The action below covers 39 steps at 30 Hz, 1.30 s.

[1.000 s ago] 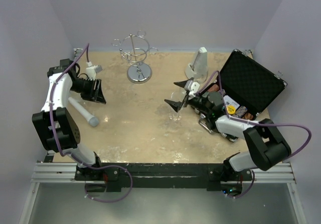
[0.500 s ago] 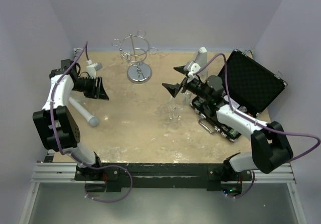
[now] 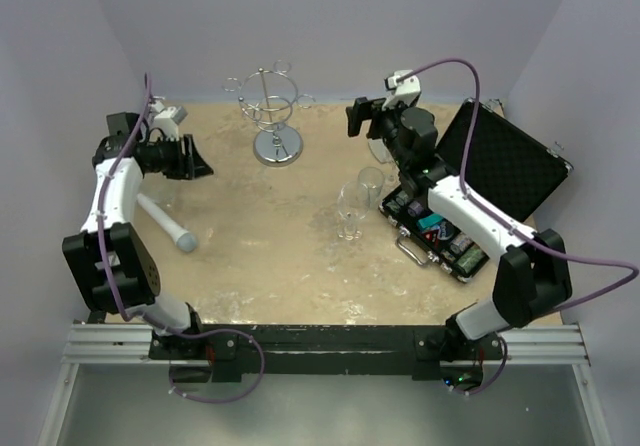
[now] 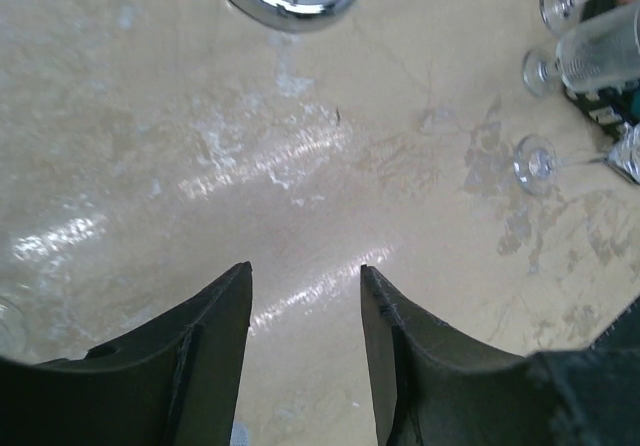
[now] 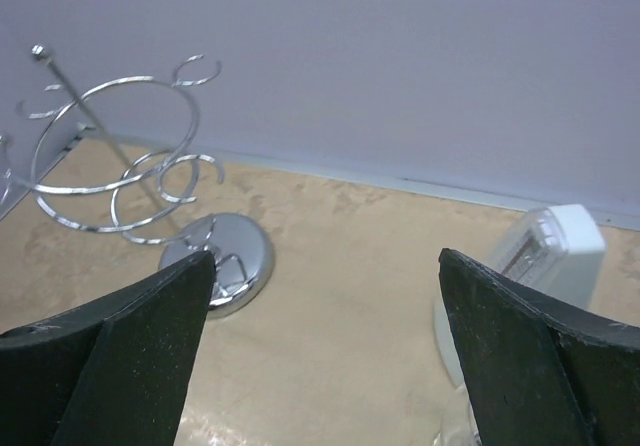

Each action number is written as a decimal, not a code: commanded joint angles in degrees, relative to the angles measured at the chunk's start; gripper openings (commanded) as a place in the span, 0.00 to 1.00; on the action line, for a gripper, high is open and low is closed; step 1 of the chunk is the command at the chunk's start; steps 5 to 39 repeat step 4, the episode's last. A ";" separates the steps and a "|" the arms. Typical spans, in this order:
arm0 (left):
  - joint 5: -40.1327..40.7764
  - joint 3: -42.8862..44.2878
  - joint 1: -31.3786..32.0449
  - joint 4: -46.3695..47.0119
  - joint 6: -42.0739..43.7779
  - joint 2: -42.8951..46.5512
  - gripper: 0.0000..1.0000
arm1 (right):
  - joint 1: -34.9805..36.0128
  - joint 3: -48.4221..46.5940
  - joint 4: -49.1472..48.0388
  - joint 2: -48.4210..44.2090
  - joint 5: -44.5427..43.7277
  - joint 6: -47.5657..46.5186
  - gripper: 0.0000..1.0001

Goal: Take the wine glass off the wine glass rack

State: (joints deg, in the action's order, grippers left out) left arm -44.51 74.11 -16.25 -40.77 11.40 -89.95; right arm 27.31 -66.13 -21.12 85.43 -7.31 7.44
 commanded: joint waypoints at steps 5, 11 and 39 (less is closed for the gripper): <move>4.08 -0.98 -1.15 16.68 -6.29 4.78 0.53 | -0.06 -6.99 2.06 1.15 -10.88 -0.58 0.99; 4.08 -0.98 -1.15 16.68 -6.29 4.78 0.53 | -0.06 -6.99 2.06 1.15 -10.88 -0.58 0.99; 4.08 -0.98 -1.15 16.68 -6.29 4.78 0.53 | -0.06 -6.99 2.06 1.15 -10.88 -0.58 0.99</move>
